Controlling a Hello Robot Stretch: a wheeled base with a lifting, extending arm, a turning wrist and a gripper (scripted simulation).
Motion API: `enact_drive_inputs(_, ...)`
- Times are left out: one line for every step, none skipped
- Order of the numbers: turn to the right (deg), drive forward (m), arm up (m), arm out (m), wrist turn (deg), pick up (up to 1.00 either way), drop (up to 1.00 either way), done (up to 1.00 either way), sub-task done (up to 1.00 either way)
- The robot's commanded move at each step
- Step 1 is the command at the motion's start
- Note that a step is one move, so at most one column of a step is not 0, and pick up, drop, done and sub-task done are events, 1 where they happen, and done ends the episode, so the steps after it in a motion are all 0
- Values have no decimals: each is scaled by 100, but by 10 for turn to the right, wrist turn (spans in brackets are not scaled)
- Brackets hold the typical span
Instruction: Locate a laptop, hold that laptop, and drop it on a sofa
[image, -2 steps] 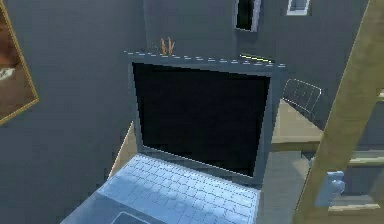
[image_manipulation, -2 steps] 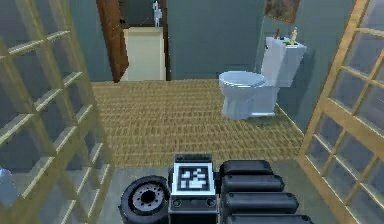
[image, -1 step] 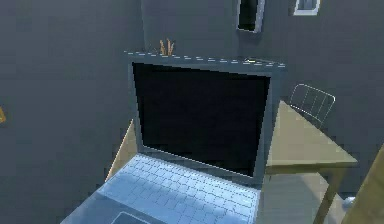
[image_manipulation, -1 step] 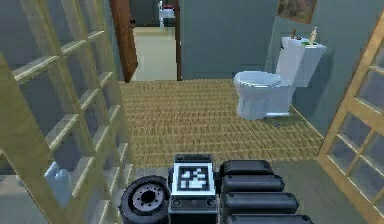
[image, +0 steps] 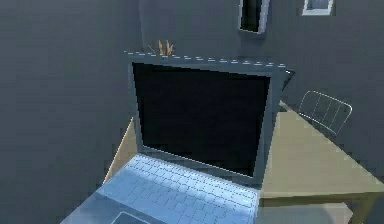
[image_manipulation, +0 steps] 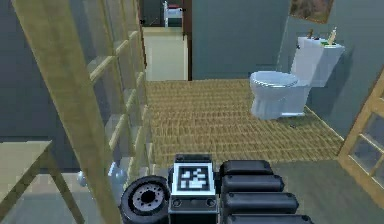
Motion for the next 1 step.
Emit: enact_drive_inputs(-450, 0, 0, 0, 0, 0, 0, 0, 0)
